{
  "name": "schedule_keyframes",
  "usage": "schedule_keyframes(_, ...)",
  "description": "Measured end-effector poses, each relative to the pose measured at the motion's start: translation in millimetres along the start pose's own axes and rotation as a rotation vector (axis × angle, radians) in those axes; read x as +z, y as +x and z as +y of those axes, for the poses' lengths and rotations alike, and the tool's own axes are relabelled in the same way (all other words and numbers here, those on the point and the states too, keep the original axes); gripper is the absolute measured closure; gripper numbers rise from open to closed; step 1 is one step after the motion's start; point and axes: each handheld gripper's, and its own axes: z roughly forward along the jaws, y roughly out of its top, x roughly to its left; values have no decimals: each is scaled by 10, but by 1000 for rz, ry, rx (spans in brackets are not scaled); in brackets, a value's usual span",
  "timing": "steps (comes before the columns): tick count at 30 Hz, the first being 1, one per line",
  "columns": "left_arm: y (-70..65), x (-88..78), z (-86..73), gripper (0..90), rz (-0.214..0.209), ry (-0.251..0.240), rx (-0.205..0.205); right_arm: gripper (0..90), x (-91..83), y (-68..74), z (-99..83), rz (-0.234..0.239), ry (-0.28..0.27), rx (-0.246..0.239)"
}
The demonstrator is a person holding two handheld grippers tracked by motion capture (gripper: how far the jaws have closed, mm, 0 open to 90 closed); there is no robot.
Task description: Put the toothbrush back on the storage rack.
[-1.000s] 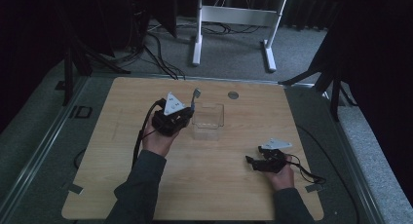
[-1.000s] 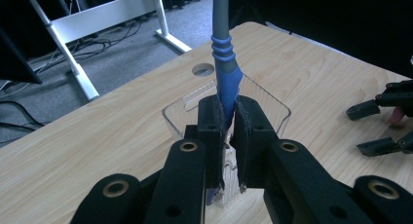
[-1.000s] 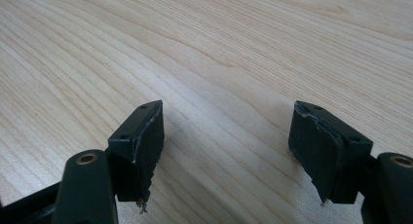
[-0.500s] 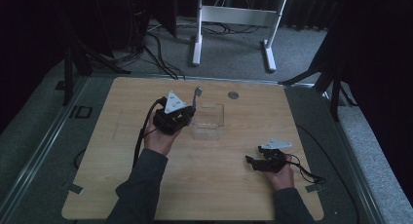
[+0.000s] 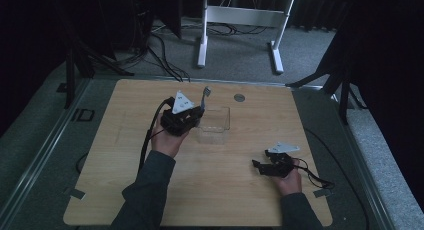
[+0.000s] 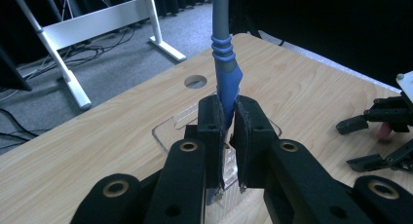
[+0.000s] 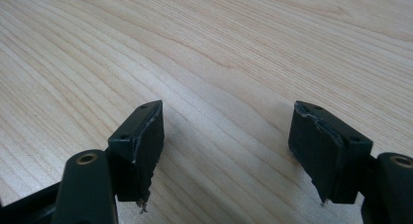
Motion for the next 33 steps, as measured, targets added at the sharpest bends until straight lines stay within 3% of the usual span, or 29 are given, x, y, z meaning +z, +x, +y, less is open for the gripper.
schedule_keyframes(33, 63, 219, -18, 822, -12, 12, -34, 285, 1, 0, 0, 0, -1, 0)
